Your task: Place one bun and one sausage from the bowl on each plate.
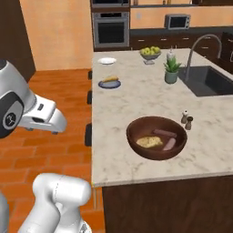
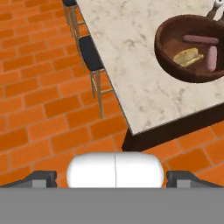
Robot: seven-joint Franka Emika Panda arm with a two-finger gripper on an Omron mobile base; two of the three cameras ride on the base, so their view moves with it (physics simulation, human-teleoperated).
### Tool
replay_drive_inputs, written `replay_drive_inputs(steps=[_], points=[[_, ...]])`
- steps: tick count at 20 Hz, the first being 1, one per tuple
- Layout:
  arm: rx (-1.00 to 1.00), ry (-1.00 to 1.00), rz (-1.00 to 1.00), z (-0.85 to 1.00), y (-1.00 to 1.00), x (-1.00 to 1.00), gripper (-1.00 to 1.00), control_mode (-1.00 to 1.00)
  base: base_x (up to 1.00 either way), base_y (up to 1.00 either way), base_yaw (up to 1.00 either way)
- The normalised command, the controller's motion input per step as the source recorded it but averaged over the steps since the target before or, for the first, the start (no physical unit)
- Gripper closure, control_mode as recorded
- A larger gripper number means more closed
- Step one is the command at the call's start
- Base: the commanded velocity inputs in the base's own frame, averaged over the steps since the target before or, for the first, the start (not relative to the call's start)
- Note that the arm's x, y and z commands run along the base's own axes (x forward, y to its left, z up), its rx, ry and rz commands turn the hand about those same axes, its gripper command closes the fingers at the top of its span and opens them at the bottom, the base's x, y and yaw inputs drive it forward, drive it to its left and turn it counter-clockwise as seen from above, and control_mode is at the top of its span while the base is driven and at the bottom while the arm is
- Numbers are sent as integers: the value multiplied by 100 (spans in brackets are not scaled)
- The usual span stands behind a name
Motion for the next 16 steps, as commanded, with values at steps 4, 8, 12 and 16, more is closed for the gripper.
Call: replay_drive_inputs(steps=[4,8,12,16], points=[[0,0,0,0,0,0,-100,100,-31,-100,38],[0,0,0,0,0,0,-100,100,-14,-100,3],[0,0,0,0,0,0,-100,100,32,-82,34],[0,0,0,0,0,0,-100,100,9,-67,18]])
